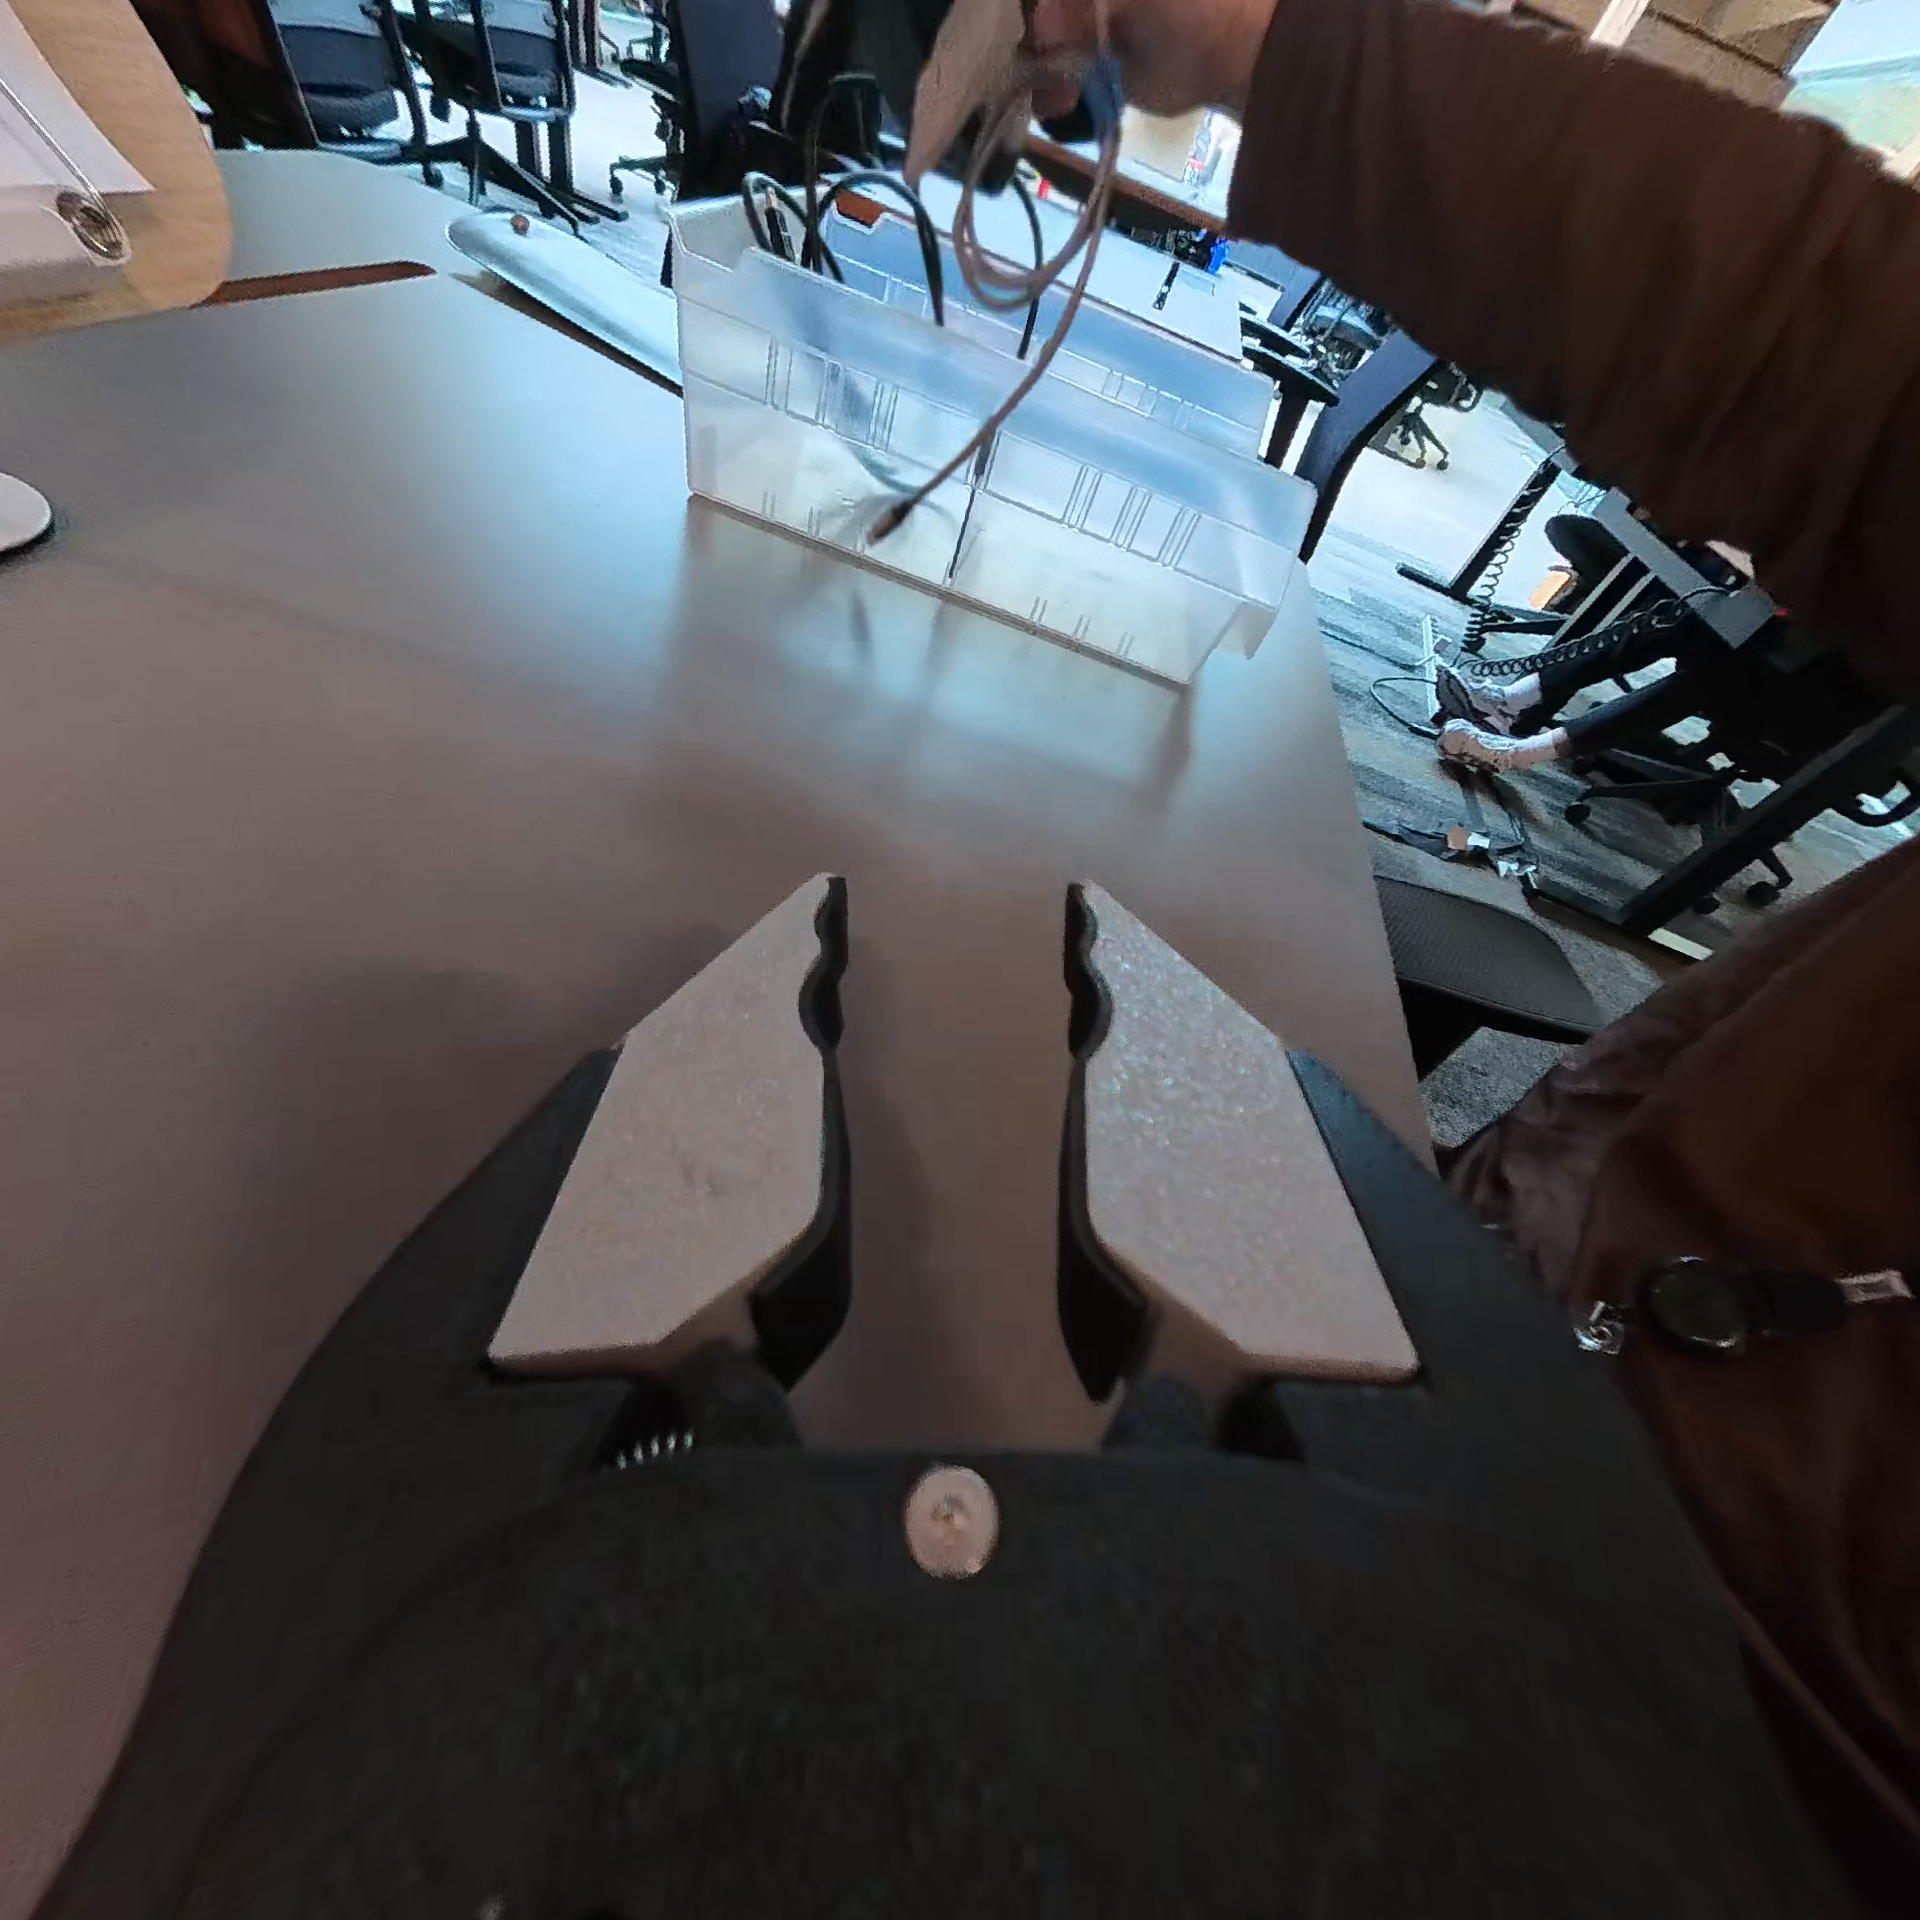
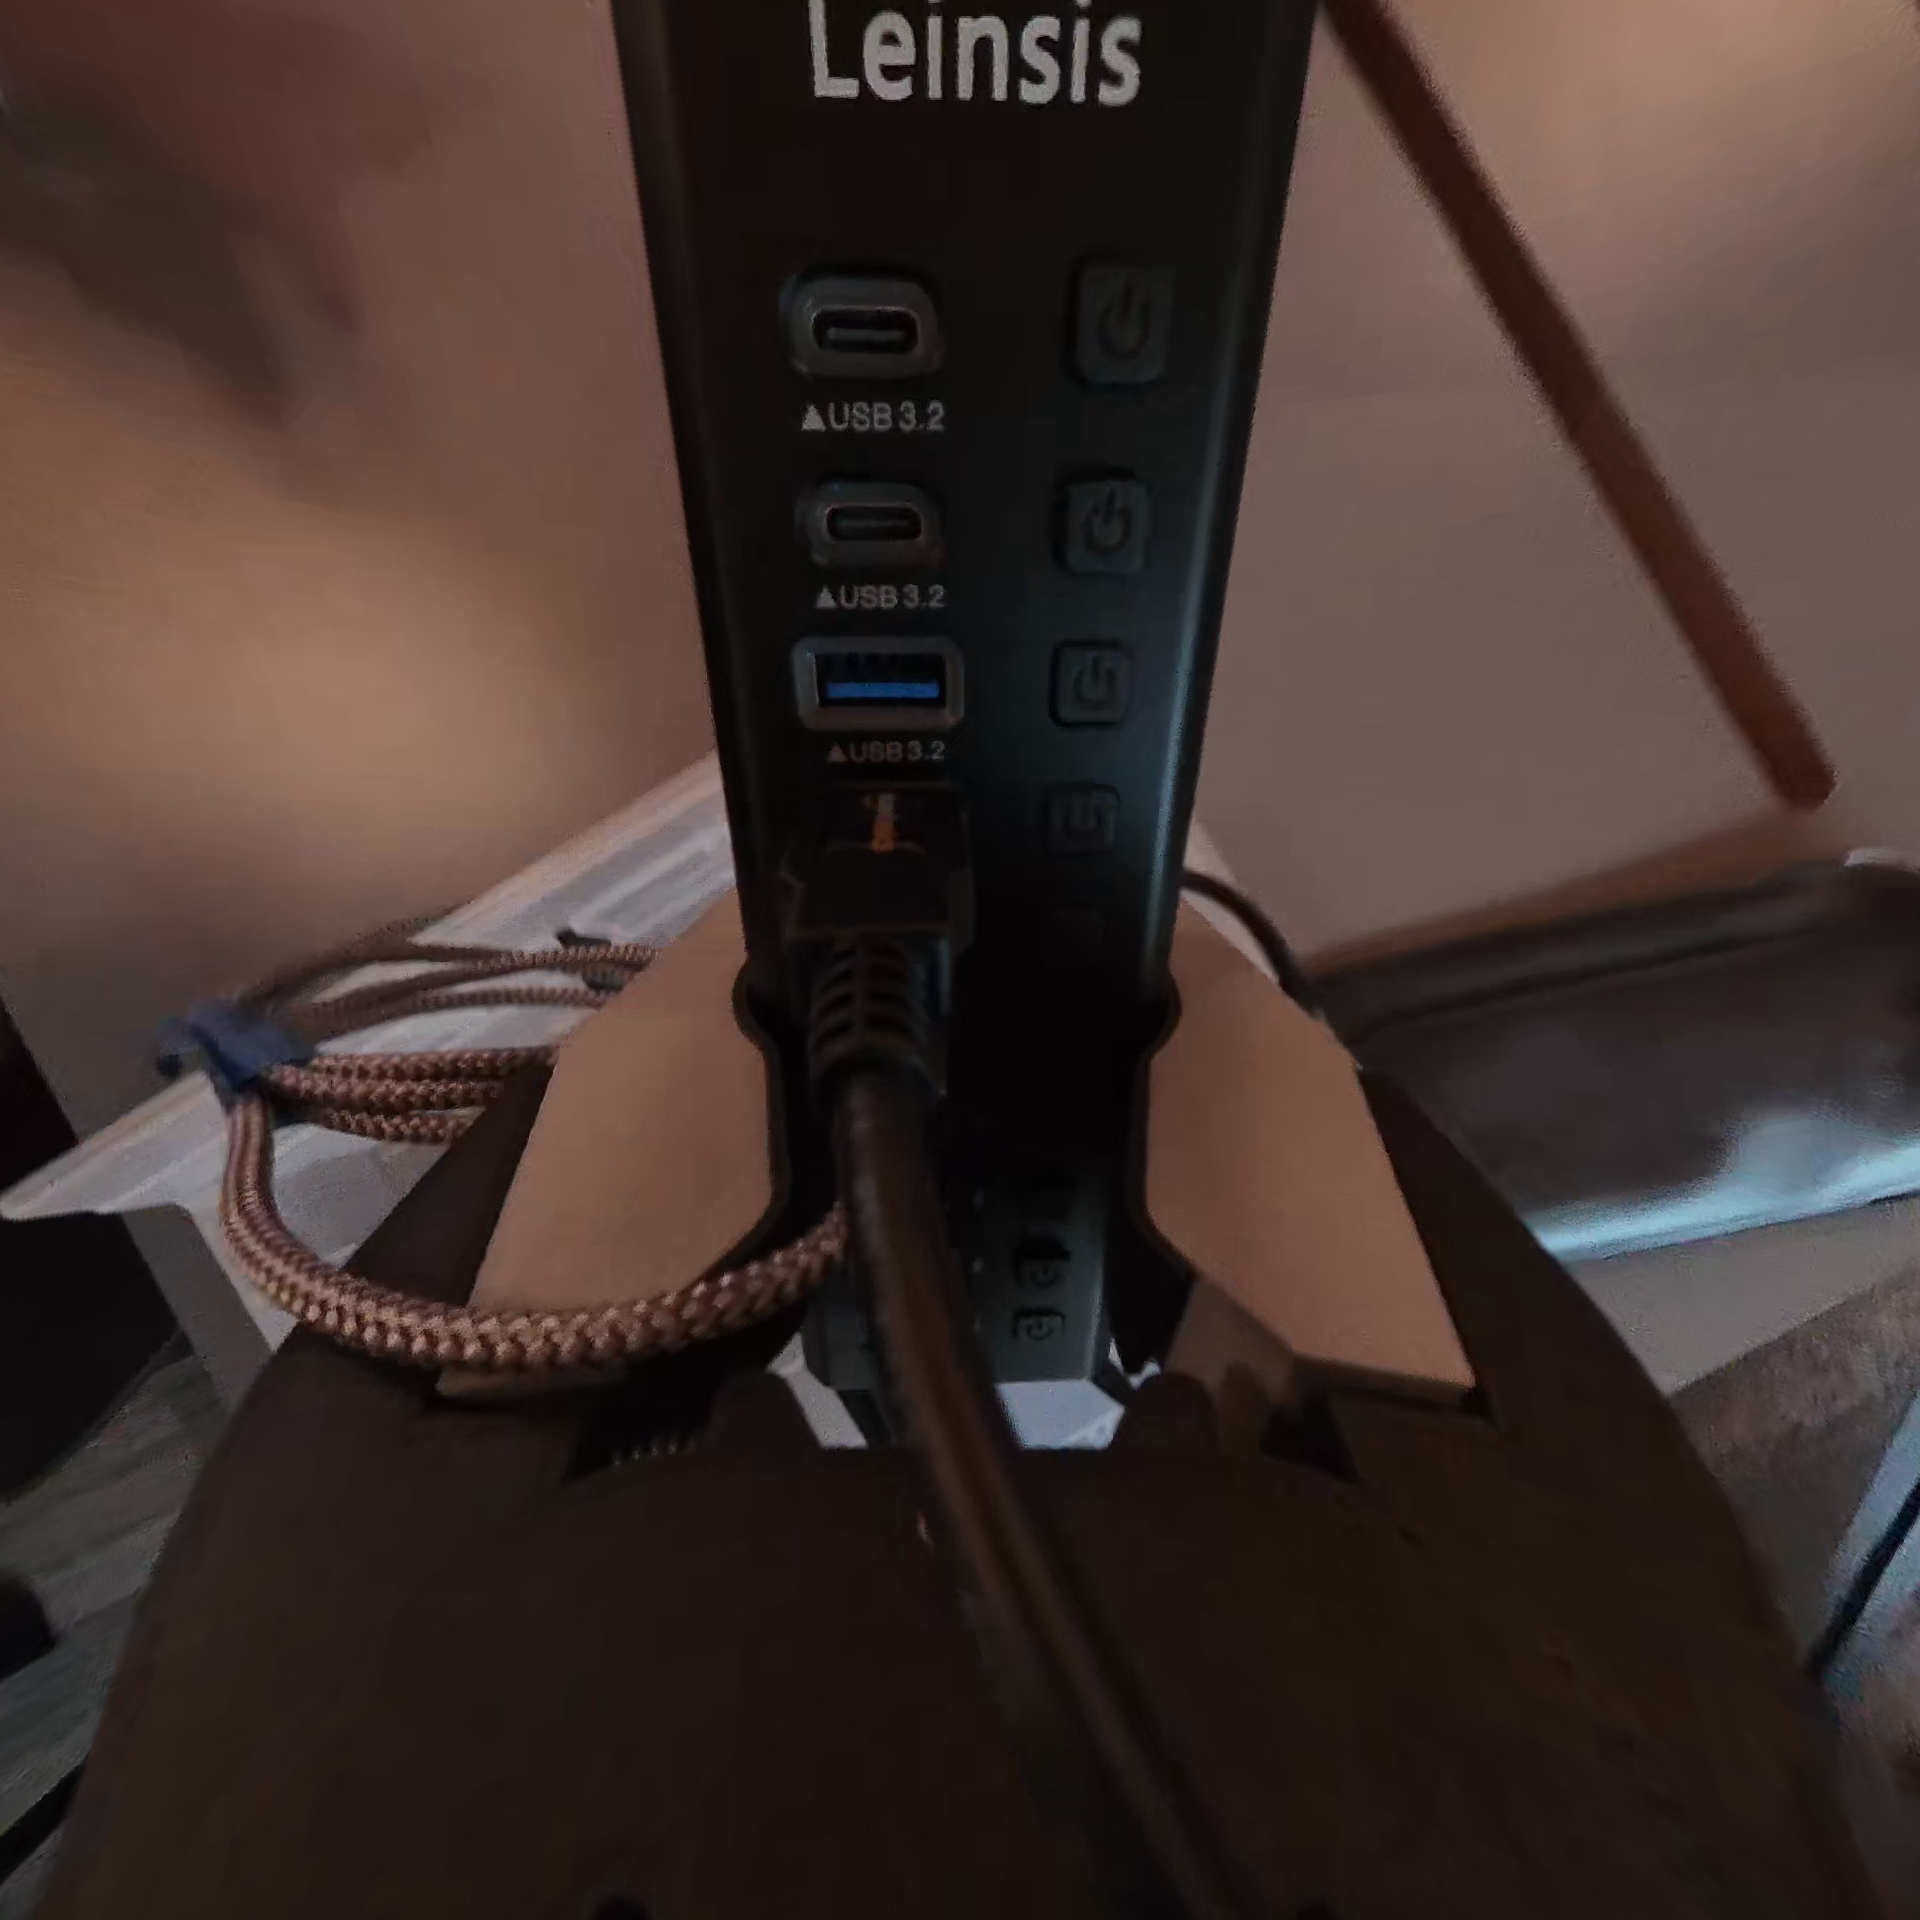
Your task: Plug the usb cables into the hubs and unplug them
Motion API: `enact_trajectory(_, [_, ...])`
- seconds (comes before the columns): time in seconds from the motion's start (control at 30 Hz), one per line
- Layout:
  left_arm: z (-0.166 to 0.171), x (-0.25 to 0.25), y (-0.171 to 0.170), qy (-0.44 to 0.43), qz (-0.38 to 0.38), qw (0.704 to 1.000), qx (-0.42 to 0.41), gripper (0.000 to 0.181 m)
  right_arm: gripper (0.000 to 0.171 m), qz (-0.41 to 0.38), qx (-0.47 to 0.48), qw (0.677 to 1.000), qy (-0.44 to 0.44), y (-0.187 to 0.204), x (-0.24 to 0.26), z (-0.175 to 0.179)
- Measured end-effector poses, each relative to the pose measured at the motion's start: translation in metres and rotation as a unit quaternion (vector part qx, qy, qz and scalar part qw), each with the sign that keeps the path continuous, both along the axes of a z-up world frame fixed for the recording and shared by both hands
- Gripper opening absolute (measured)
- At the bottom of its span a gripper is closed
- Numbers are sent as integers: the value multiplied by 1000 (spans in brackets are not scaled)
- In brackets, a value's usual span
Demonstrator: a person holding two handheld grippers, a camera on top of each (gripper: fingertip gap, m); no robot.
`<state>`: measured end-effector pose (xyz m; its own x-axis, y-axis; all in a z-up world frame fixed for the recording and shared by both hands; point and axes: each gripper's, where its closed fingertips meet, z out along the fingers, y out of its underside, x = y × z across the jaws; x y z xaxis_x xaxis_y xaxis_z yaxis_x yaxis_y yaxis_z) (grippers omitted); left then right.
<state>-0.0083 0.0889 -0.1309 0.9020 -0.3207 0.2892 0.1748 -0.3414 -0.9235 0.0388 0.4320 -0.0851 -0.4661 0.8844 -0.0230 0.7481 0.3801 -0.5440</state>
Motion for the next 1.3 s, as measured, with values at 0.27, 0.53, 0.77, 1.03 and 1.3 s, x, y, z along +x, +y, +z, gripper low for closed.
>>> enact_trajectory(0.27, [-6,3,2,1,-2,1000,-11,40,67,-36,138,970,-196,42,49,-80])
enact_trajectory(0.53, [-10,5,1,-20,-12,999,-26,37,67,-32,148,945,-290,36,76,-87])
enact_trajectory(0.77, [-10,10,2,-17,-24,999,-30,38,49,-23,213,931,-296,43,104,-64])
enact_trajectory(1.03, [-9,9,0,-25,-21,999,-25,38,45,-32,186,951,-244,27,132,-14])
enact_trajectory(1.3, [-13,13,2,-20,-28,999,-37,38,57,56,166,977,-118,-59,127,20])
